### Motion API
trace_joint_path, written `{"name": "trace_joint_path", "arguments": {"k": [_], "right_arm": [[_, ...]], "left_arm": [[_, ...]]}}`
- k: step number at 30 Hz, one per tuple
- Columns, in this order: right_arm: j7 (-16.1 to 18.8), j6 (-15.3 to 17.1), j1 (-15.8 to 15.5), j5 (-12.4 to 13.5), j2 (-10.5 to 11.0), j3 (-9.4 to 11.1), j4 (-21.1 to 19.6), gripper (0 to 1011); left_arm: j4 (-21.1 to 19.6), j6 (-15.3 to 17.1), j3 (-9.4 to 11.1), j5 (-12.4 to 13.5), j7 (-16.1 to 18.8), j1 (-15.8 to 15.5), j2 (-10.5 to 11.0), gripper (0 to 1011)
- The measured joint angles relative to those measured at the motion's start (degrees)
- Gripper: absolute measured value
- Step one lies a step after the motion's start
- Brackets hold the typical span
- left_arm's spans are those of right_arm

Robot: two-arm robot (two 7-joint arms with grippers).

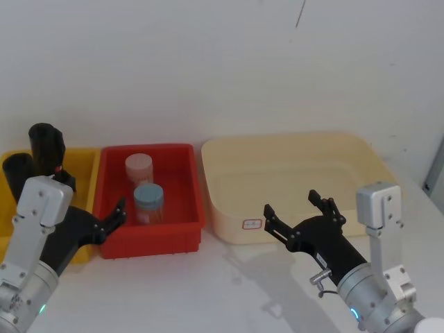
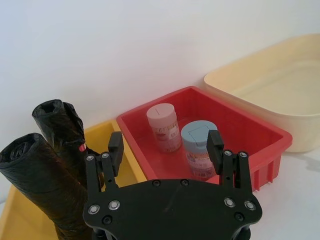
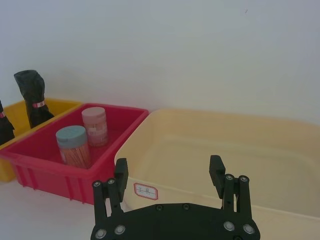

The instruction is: Pick up the garbage bag with the one hand and transfer it to the other hand.

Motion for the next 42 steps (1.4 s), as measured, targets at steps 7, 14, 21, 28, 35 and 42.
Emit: {"name": "trace_joint_path", "arguments": {"k": [7, 14, 21, 28, 35, 42], "right_arm": [[0.0, 0.0, 0.0, 0.0, 0.0, 0.0, 0.0, 1001], [0.0, 0.0, 0.0, 0.0, 0.0, 0.0, 0.0, 1001], [0.0, 0.0, 0.0, 0.0, 0.0, 0.0, 0.0, 1001], [0.0, 0.0, 0.0, 0.0, 0.0, 0.0, 0.0, 1001], [0.0, 0.0, 0.0, 0.0, 0.0, 0.0, 0.0, 1001], [0.0, 0.0, 0.0, 0.0, 0.0, 0.0, 0.0, 1001]], "left_arm": [[0.0, 0.0, 0.0, 0.0, 0.0, 0.0, 0.0, 1001], [0.0, 0.0, 0.0, 0.0, 0.0, 0.0, 0.0, 1001], [0.0, 0.0, 0.0, 0.0, 0.0, 0.0, 0.0, 1001], [0.0, 0.0, 0.0, 0.0, 0.0, 0.0, 0.0, 1001], [0.0, 0.0, 0.0, 0.0, 0.0, 0.0, 0.0, 1001], [0.0, 0.0, 0.0, 0.0, 0.0, 0.0, 0.0, 1001]]}}
